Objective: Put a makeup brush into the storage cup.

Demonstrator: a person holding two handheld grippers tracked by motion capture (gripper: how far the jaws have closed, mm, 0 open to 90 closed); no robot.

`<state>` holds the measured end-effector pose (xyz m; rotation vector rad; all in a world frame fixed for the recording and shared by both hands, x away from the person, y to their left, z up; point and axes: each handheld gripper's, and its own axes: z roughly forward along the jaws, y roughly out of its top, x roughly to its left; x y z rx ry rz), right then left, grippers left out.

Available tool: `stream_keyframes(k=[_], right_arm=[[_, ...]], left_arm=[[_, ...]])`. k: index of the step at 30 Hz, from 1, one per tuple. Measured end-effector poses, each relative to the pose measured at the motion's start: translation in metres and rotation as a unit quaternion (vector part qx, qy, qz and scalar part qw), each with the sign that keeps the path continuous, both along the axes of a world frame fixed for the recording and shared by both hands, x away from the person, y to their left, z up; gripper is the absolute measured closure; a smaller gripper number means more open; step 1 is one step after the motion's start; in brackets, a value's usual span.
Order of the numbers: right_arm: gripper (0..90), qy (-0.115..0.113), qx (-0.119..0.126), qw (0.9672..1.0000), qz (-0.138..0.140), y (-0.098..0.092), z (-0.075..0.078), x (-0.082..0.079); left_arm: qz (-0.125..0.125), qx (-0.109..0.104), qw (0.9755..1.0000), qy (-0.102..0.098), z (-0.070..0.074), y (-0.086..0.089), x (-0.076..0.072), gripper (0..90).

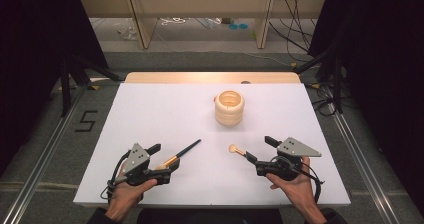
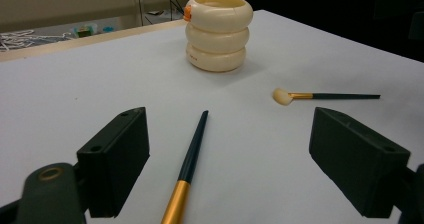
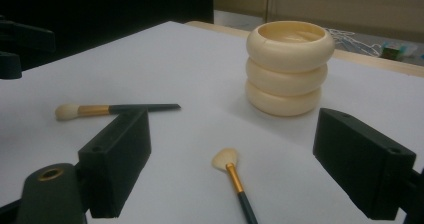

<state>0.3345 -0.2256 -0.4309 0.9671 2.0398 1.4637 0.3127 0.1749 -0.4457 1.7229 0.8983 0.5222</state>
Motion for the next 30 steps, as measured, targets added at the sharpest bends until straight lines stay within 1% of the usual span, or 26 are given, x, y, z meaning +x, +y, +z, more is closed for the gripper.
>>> stream_keyframes(k=[2, 3, 5, 6, 7, 10, 11, 12, 13, 14, 15, 21, 22, 23, 26, 27, 28, 29, 30], right_arm=[[16.3, -0.004, 0.004, 1.0000, 0.000, 0.000, -0.001, 0.000], [16.1, -0.003, 0.001, 1.0000, -0.001, 0.000, -0.001, 0.000], [16.1, -0.004, 0.002, 1.0000, 0.001, 0.000, 0.000, 0.001], [16.1, -0.002, -0.001, 1.0000, 0.003, 0.000, 0.000, 0.001], [16.0, 0.000, -0.010, 1.0000, 0.001, -0.001, 0.001, 0.001], [15.9, 0.006, -0.015, 0.9998, 0.012, -0.001, 0.002, 0.003], [16.0, 0.005, -0.017, 0.9997, 0.015, 0.000, 0.001, 0.004], [16.3, 0.003, -0.022, 0.9995, 0.020, 0.000, 0.002, 0.006], [17.2, 0.011, -0.028, 0.9993, 0.020, 0.000, 0.002, 0.006], [18.6, 0.014, -0.028, 0.9992, 0.024, 0.002, 0.002, 0.008], [19.0, 0.015, -0.033, 0.9990, 0.027, 0.002, 0.002, 0.010], [18.7, 0.017, -0.059, 0.9975, 0.035, 0.007, 0.003, 0.017], [18.7, 0.017, -0.059, 0.9975, 0.035, 0.007, 0.003, 0.017], [19.9, 0.031, -0.068, 0.9962, 0.044, 0.009, 0.004, 0.020], [20.8, 0.039, -0.098, 0.9927, 0.058, 0.010, 0.006, 0.025], [21.7, 0.042, -0.105, 0.9917, 0.063, 0.012, 0.006, 0.027], [22.6, 0.049, -0.114, 0.9898, 0.071, 0.012, 0.006, 0.030], [22.6, 0.051, -0.125, 0.9878, 0.077, 0.013, 0.007, 0.032], [22.3, 0.062, -0.133, 0.9858, 0.081, 0.015, 0.007, 0.034]], left_arm=[[0.000, -0.001, 1.0000, 0.001, 0.000, 0.000, 0.000, 16.0], [-0.004, 0.003, 1.0000, -0.003, 0.000, 0.000, 0.000, 16.0], [-0.004, 0.003, 1.0000, -0.002, 0.001, 0.000, 0.000, 16.0], [-0.003, 0.001, 1.0000, -0.002, 0.000, 0.000, 0.000, 16.0], [0.000, -0.003, 1.0000, 0.002, 0.000, 0.000, 0.000, 16.0], [-0.003, 0.001, 1.0000, 0.003, 0.000, 0.000, 0.000, 16.0], [0.003, -0.006, 1.0000, 0.005, 0.000, -0.001, -0.001, 16.0], [0.003, -0.003, 1.0000, 0.004, 0.000, -0.001, 0.000, 16.0], [0.005, -0.003, 1.0000, 0.004, 0.001, -0.001, 0.001, 16.0], [0.005, -0.003, 1.0000, 0.004, 0.001, -0.001, 0.001, 16.1], [0.000, 0.004, 1.0000, 0.000, 0.001, -0.001, 0.002, 16.0], [0.000, 0.000, 1.0000, 0.002, 0.000, -0.002, 0.002, 16.0], [0.001, 0.000, 1.0000, 0.003, 0.001, -0.002, 0.002, 16.0], [0.001, -0.001, 1.0000, 0.004, 0.001, -0.002, 0.002, 16.0], [-0.002, -0.001, 1.0000, 0.005, 0.001, -0.002, 0.002, 16.0], [-0.003, 0.000, 1.0000, 0.004, 0.001, -0.002, 0.002, 16.0], [-0.002, 0.001, 1.0000, 0.004, 0.001, -0.002, 0.002, 16.0], [0.002, -0.001, 1.0000, 0.006, 0.001, -0.002, 0.002, 16.0], [0.002, -0.001, 1.0000, 0.006, 0.001, -0.002, 0.002, 16.0]])
